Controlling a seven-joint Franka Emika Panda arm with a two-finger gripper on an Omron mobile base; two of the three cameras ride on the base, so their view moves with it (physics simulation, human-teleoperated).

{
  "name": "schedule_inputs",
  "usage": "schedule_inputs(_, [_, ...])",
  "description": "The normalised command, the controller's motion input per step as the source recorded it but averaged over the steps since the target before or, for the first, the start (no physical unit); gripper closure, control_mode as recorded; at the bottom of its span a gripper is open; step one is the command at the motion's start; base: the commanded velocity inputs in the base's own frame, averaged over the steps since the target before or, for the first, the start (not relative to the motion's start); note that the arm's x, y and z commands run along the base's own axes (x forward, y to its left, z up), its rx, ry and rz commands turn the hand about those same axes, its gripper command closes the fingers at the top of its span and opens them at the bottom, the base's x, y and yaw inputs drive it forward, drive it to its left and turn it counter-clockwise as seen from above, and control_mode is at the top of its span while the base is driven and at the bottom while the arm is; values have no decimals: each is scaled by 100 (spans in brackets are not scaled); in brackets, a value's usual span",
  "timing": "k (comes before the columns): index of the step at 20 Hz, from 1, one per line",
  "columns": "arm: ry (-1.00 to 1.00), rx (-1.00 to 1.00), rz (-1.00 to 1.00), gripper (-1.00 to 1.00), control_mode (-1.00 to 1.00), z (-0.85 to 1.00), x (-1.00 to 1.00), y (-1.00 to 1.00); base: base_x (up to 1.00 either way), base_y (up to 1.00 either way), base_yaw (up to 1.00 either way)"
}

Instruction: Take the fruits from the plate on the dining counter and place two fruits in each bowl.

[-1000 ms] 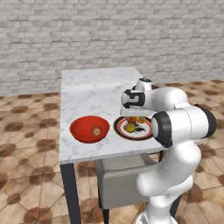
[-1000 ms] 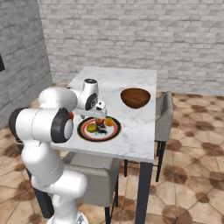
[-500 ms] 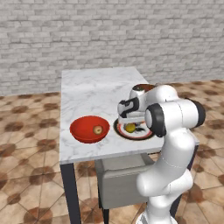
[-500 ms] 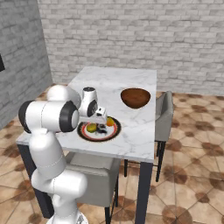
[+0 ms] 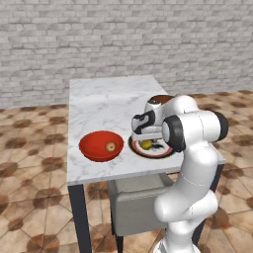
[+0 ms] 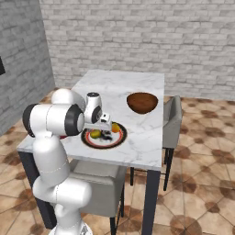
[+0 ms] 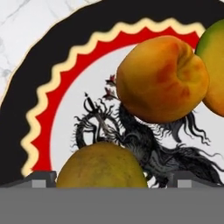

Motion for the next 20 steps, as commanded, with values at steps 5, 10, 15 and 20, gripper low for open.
schedule_inputs(5, [0, 0, 0, -100, -100, -5, -5, 0, 0, 0, 0])
schedule_inputs(10, [0, 0, 0, -100, -100, 0, -33, 0, 0, 0, 0])
schedule_inputs(15, [-1, 0, 0, -100, -100, -2, -17, 0, 0, 0, 0])
schedule_inputs(20, [-1, 0, 0, -100, -100, -19, 9, 0, 0, 0, 0])
